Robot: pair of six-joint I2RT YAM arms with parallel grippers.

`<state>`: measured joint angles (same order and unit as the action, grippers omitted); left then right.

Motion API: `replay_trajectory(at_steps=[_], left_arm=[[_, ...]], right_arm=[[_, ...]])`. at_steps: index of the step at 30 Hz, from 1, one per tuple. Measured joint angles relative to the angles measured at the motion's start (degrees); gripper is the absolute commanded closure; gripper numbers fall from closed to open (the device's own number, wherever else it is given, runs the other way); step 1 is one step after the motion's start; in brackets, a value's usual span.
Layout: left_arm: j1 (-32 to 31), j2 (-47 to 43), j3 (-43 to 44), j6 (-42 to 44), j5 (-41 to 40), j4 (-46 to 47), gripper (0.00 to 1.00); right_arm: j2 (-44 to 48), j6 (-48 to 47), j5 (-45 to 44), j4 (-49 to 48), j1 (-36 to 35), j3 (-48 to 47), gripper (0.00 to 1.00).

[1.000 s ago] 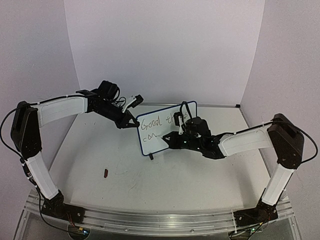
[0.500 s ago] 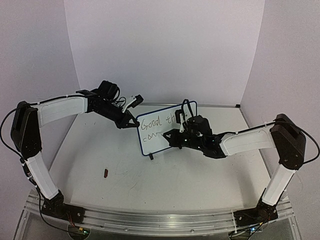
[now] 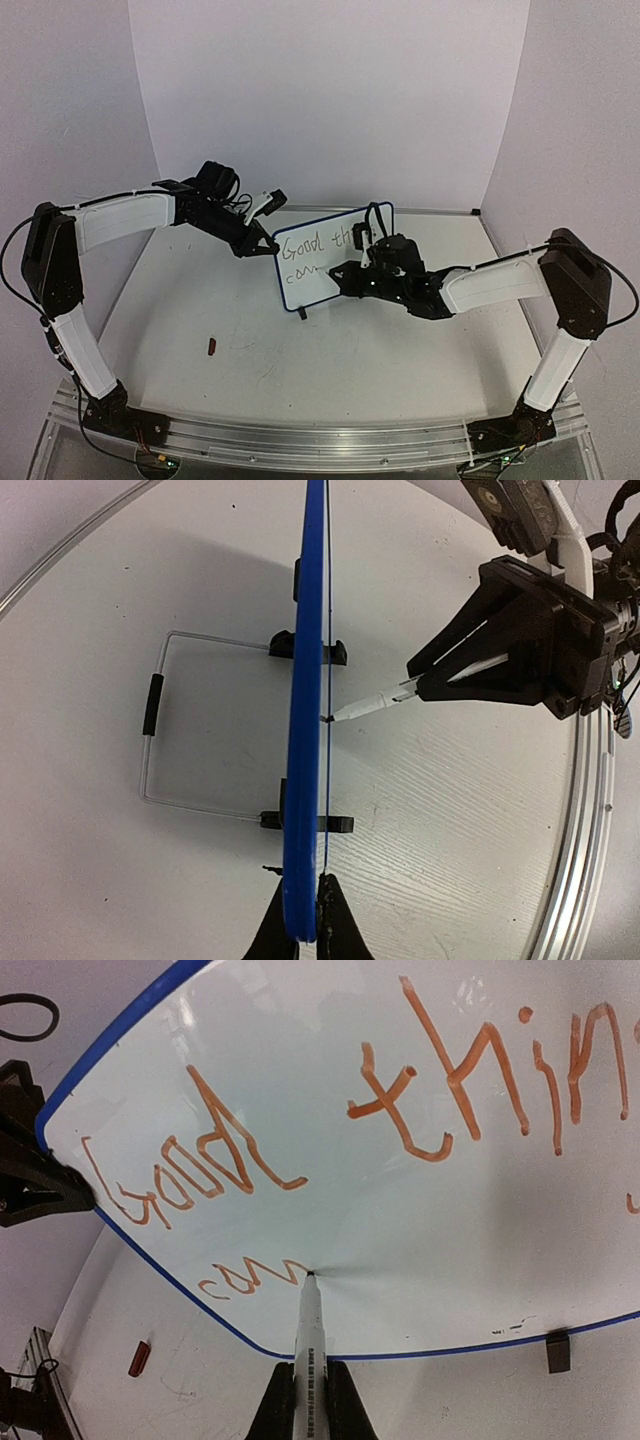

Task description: Write a sentence on the whiteboard

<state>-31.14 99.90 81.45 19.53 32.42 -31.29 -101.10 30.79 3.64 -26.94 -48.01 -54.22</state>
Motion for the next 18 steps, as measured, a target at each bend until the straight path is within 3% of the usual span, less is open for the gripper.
replay_trajectory(at_steps=[18], left_arm=[[-0.11, 0.02, 0.20, 0.02, -0.15, -0.20, 1.00]], right_arm=[[0.15, 0.38, 0.34, -0.03, 0.00, 1.01, 1.00]])
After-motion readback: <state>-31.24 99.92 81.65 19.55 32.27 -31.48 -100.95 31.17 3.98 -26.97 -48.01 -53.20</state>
